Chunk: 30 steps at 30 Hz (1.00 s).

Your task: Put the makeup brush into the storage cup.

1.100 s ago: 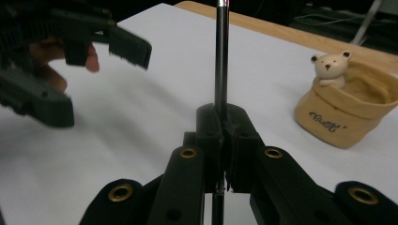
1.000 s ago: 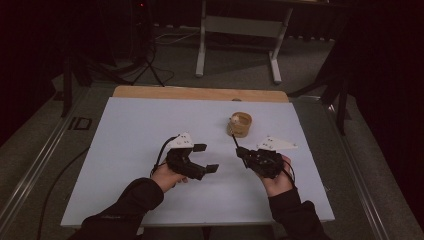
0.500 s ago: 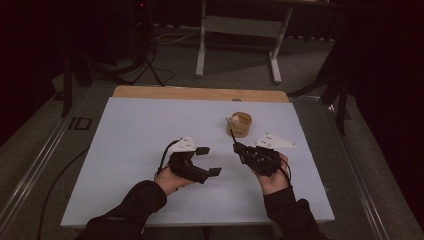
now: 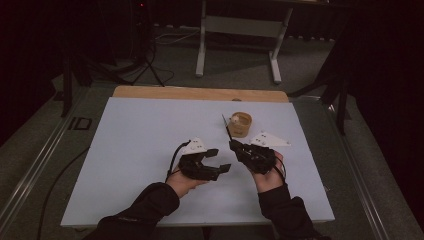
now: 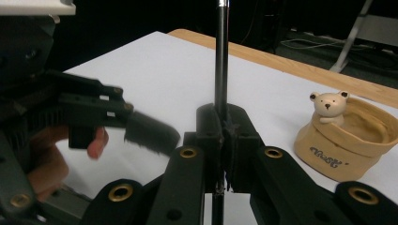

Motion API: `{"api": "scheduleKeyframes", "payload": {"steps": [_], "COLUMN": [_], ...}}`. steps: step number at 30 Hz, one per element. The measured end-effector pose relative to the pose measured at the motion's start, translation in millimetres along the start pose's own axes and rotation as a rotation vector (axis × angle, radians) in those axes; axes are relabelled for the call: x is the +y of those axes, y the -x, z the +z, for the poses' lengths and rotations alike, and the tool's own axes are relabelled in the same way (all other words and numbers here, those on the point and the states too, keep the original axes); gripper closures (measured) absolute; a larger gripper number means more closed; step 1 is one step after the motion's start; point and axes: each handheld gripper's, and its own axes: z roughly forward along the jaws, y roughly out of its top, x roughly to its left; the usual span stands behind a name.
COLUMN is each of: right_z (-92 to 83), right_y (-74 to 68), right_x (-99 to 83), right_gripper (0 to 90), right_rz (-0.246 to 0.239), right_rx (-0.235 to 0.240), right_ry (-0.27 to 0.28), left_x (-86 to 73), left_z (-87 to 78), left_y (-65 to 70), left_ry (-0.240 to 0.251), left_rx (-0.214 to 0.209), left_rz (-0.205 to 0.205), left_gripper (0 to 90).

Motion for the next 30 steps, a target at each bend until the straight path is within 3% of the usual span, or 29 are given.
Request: {"api": "scheduleKeyframes", "payload": {"steps": [16, 30], "right_z": [3.8, 5.1], "right_y": [-4.3, -6.1], "right_x": [0.2, -0.7], "right_gripper": [85.7, 85.7], "right_rz": [-0.008, -0.014], "right_rx": [0.006, 0.005], "right_ry": [0.004, 0.002], "left_x": [6.7, 6.5], "left_z": [22.3, 27.5], "left_y": [11.6, 8.8], "left_ry": [0.022, 0.041], "left_rx": [-0.031, -0.025], "left_rz": [-0.122, -0.219], "left_gripper": [47.1, 79.0]}}
